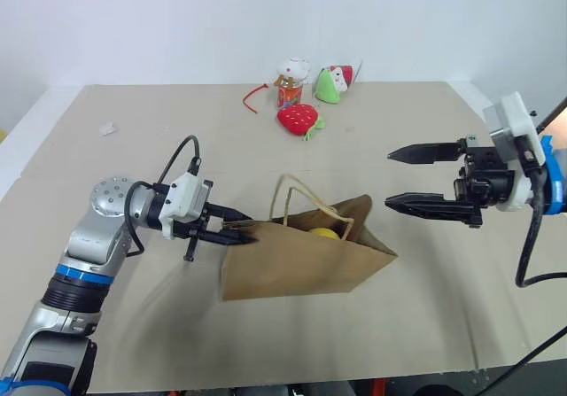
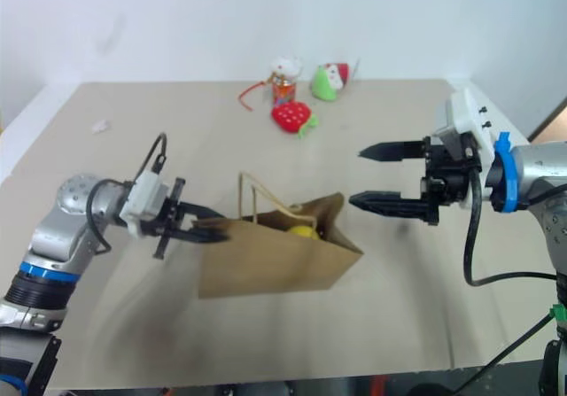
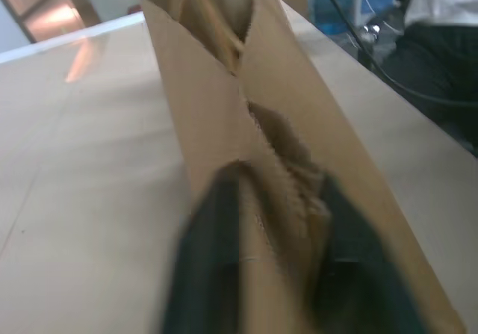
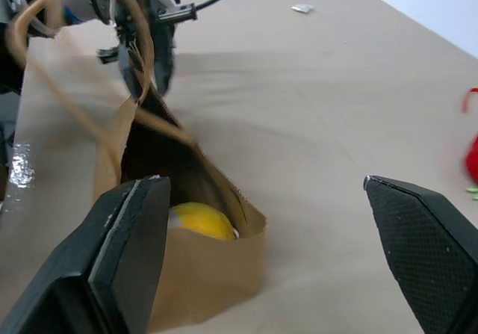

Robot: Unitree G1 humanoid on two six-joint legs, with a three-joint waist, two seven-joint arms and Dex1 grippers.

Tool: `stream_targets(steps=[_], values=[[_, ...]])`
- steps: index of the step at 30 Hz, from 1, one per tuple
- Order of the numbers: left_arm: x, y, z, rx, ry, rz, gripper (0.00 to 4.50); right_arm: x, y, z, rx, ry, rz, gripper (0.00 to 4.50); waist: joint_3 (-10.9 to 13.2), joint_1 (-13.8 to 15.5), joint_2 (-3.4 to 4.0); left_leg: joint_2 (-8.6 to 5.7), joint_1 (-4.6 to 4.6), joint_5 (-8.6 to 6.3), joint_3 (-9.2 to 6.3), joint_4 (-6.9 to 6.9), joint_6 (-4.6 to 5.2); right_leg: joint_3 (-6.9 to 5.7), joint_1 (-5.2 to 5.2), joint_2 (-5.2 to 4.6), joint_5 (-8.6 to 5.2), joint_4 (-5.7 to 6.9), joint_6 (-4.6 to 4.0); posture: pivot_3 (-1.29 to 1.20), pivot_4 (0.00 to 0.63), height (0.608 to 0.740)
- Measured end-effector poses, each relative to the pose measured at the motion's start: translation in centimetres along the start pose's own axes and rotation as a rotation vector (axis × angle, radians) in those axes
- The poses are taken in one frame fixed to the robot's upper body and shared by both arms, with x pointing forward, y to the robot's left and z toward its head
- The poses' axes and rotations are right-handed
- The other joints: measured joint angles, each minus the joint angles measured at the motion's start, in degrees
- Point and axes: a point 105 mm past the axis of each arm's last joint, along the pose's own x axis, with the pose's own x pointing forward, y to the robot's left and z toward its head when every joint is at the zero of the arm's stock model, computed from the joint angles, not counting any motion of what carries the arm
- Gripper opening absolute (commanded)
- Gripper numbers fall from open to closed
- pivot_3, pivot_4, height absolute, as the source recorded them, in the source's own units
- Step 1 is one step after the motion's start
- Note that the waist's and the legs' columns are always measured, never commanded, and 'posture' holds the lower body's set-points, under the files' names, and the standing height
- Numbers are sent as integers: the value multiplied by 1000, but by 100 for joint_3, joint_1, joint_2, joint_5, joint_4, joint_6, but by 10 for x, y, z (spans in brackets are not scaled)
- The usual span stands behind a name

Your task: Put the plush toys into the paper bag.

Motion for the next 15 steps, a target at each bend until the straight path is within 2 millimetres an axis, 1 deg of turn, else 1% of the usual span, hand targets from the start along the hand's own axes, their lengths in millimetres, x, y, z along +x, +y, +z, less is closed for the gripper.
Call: stream_targets(steps=[1,2,4,5,6,7,8,11,12,15], values=[[-1,-1,0,-1,2,-5,2849,1,0,1,-5,-2,0,4500,0,0,0,1,0,0,0,0,0,0,0,1,0,0,0,0,150,740],[-2,-1,0,-5,5,-12,3233,1,-1,4,-17,-7,-1,4500,0,0,0,2,-1,0,-1,0,0,-1,-1,1,0,0,0,0,150,740],[-4,-1,3,-15,8,-9,4158,2,-1,6,-28,-13,0,4500,0,2,0,4,-1,0,-5,-1,0,-4,-1,3,-1,0,-1,0,150,740],[-8,-1,10,-20,10,-3,4417,3,-2,6,-30,-15,1,4500,1,1,-2,6,-2,0,-6,-1,0,-5,-1,4,-2,0,-2,0,150,740],[-9,0,13,-13,9,3,4417,3,-2,6,-29,-14,0,4500,1,1,-1,6,-2,0,-6,-1,0,-5,-1,4,-2,0,-3,0,150,740],[-13,1,26,-10,14,20,4417,3,-3,5,-27,-17,0,4500,2,-3,-4,8,-2,0,-4,-2,0,-3,-2,3,-2,0,-2,0,150,740],[-14,1,30,-6,13,23,4417,3,-3,5,-25,-16,-2,4500,2,-3,-3,7,-2,0,-4,-2,0,-4,-1,3,-2,0,-2,0,150,740],[-20,6,53,-26,-21,106,4417,3,-9,4,-19,-17,-14,4500,2,-7,-2,6,1,0,-2,-2,0,-4,0,2,-1,0,-1,0,150,740],[-20,8,57,-31,-31,123,4417,3,-10,4,-19,-17,-17,4500,2,-6,-2,6,0,0,-2,0,0,-5,0,2,-1,0,0,0,150,740],[-29,22,67,-62,-54,249,4417,3,-16,1,-11,-34,-29,4500,2,-5,-3,6,1,0,-2,3,0,-6,1,4,1,0,3,0,150,740]])
